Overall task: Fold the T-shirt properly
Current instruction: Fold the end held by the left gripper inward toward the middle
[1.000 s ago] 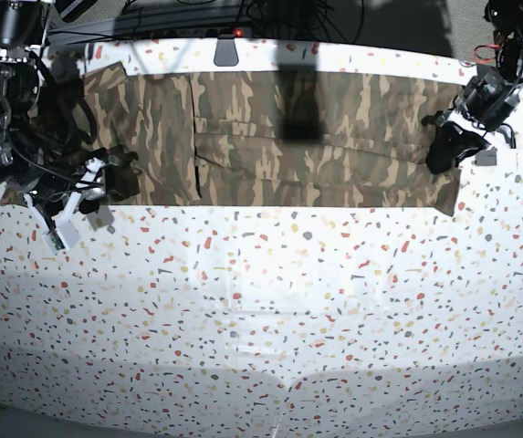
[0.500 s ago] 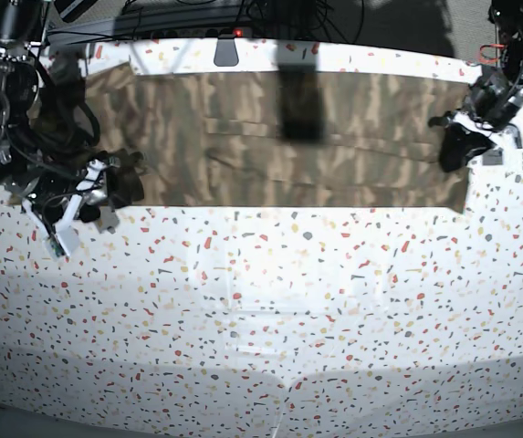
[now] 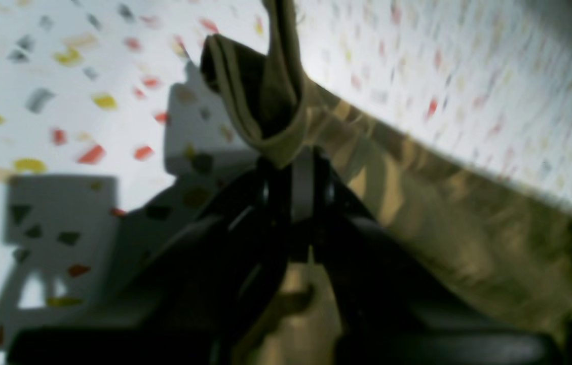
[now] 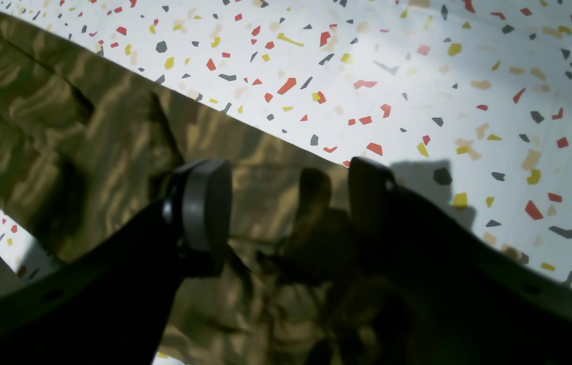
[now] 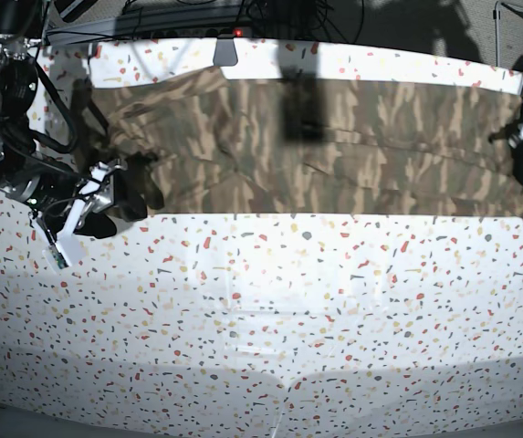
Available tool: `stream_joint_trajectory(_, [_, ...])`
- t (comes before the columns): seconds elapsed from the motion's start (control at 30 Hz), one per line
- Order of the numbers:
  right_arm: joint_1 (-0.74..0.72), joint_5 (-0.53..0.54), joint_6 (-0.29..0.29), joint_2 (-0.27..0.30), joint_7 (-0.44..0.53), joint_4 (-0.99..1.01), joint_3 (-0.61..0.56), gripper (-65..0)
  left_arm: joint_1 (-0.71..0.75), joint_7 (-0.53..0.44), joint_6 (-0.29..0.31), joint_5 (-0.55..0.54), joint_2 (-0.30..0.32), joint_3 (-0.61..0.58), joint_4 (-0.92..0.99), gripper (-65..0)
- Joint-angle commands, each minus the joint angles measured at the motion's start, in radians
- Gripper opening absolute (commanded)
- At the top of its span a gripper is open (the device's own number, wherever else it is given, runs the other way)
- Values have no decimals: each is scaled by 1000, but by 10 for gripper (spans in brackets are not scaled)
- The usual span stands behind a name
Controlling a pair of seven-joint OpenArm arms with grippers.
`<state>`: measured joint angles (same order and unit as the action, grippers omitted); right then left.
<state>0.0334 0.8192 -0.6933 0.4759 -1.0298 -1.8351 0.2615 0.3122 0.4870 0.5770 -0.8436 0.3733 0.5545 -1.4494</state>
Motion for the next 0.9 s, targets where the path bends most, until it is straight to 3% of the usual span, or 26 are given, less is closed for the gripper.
stream_joint_trajectory(0.0, [-16, 23, -5, 14, 19, -18, 8, -286, 5, -2, 16, -52, 12, 0, -50, -650])
stream_joint_trajectory(0.13, [-16, 23, -5, 14, 19, -18, 8, -286, 64, 82, 18, -111, -17, -1, -214, -650])
stream_joint_trajectory(0.3, [-16, 23, -5, 14, 20, -18, 8, -286, 140, 90, 17, -111, -129, -39, -402, -650])
stream_joint_trajectory(0.43, [-16, 23, -5, 14, 20, -18, 8, -286, 158, 100, 17, -101, -200, -176, -456, -650])
stream_joint_trajectory(0.53, [-16, 23, -5, 14, 19, -18, 8, -286, 134, 92, 4, -32, -224, -321, -456, -650])
stream_joint_trajectory(0.7, [-16, 23, -5, 14, 19, -18, 8, -286, 50, 81, -193, 132, -229, -537, -456, -650])
stream_joint_trajectory(0.87, [-16, 23, -5, 14, 19, -18, 8, -286, -19, 63, -331, 271, -229, -676, -456, -650])
